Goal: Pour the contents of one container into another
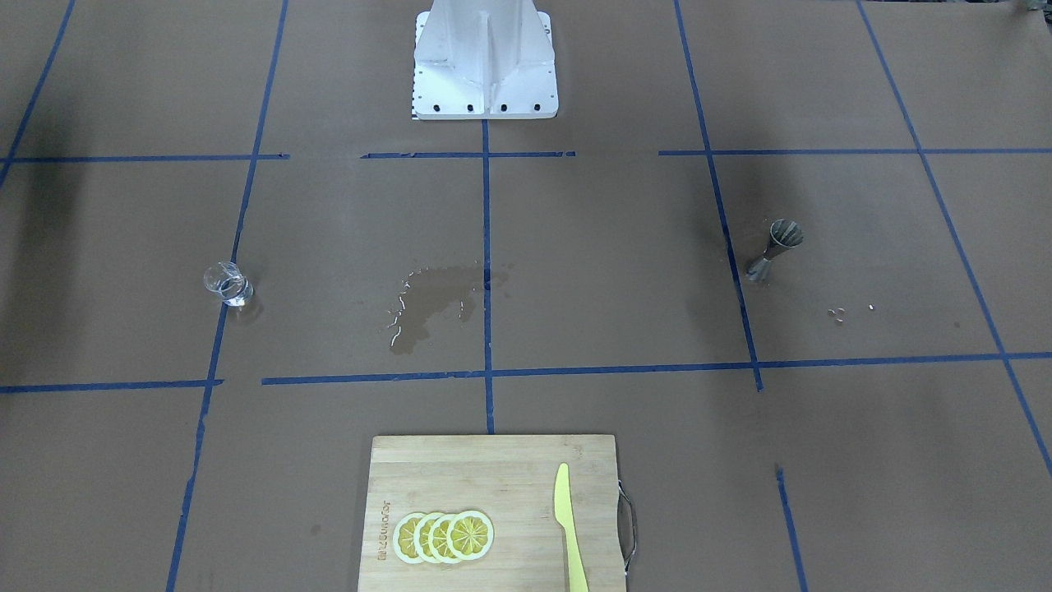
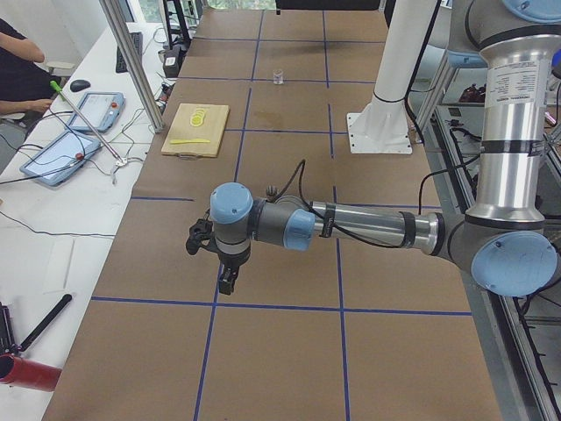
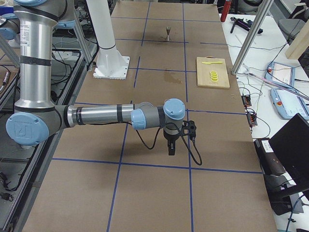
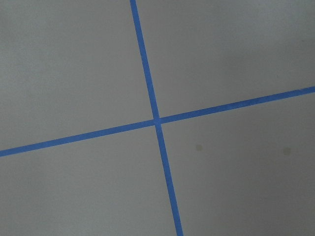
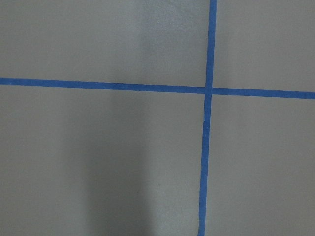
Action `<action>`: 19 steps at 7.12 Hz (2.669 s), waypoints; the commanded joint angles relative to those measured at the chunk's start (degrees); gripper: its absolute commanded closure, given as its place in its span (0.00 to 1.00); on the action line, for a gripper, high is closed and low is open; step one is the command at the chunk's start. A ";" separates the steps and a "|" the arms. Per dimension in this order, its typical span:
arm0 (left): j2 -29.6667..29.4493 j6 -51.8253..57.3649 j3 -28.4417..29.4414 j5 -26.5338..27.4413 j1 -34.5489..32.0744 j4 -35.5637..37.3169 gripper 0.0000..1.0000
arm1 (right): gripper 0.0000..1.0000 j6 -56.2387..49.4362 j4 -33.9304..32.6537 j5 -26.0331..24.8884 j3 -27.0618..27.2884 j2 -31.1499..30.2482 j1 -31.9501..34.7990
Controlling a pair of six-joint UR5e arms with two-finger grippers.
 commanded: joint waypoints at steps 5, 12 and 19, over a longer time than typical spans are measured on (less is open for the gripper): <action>0.40 -0.52 -2.61 0.18 -0.09 0.13 0.00 | 0.00 -0.05 0.00 0.20 -0.28 0.00 0.00; 0.49 -3.08 -2.87 -1.13 -0.18 -0.40 0.00 | 0.00 0.13 3.15 3.45 1.92 -1.48 0.18; -0.04 -3.51 -3.58 -7.90 1.58 -13.44 0.00 | 0.00 2.33 7.73 3.10 1.22 -0.53 -3.95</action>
